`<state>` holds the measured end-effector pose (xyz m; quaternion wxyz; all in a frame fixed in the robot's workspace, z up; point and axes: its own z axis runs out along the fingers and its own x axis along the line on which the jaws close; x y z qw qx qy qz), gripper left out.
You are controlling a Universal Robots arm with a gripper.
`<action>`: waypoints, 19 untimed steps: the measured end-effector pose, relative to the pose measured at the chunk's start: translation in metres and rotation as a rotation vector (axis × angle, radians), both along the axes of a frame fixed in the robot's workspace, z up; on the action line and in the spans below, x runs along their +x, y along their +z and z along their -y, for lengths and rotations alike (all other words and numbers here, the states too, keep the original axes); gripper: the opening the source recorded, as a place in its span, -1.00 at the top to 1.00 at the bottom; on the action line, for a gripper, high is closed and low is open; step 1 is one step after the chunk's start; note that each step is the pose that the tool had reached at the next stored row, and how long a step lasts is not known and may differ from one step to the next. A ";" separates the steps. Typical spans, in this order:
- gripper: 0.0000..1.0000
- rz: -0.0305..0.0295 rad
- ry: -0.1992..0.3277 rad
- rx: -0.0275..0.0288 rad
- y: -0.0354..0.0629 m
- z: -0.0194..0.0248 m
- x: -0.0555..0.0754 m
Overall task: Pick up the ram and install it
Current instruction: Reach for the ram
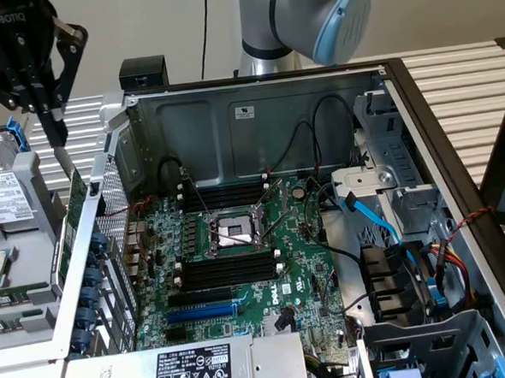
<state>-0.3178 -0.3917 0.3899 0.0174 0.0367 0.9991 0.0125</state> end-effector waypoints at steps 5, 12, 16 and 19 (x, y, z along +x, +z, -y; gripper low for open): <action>0.80 -0.0001 0.000 -0.0001 -0.0001 0.0000 -0.023; 0.80 -0.0001 0.000 0.0000 -0.0003 0.0000 -0.054; 0.80 0.0000 0.000 0.0000 -0.0003 0.0000 -0.073; 0.80 -0.0001 0.000 0.0006 -0.0003 0.0000 -0.086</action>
